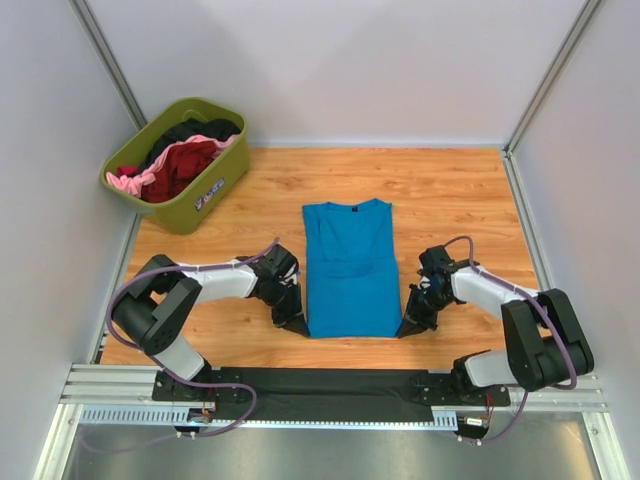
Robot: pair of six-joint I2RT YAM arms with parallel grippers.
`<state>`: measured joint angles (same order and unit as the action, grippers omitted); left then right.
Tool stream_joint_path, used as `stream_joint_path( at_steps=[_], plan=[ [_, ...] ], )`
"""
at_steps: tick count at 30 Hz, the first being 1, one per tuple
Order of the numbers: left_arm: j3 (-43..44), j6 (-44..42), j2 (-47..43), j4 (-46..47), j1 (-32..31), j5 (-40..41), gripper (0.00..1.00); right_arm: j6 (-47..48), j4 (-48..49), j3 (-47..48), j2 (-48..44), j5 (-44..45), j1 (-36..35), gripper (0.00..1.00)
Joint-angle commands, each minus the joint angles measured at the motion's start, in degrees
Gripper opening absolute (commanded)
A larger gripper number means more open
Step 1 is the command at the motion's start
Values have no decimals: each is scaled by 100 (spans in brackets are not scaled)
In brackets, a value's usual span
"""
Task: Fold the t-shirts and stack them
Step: Fold the tshirt
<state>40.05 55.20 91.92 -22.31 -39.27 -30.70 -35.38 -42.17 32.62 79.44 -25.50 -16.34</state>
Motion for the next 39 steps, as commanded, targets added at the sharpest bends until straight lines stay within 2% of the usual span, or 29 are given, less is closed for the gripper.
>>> stream_joint_path(
  at_steps=[1,7,17,21,26,30,34,39],
  plan=[
    [248,-9,-261,-598,-20,230,0,-180,-272,174,-358,466,-219,0],
    [292,201,-789,-977,-37,292,0,-523,-695,315,-929,792,-510,0],
    [345,386,-1536,-1742,-90,389,0,-795,-1363,429,-2185,959,-616,0],
    [415,614,-2211,-2128,-134,477,0,-936,-1670,517,-2660,1002,-687,0],
    [670,799,-2696,-2436,-151,617,0,-919,-1996,1086,-3022,1161,-678,0],
    [1161,616,-2444,-2682,-143,907,0,-779,-2023,1675,-2829,1257,-686,0],
    [1925,264,-2047,-3068,-55,1171,0,-453,-1944,2344,-2241,1486,-678,0],
    [2611,-35,-1530,-3254,516,1259,0,-67,-1778,3153,-1186,1740,-616,0]
  ],
)
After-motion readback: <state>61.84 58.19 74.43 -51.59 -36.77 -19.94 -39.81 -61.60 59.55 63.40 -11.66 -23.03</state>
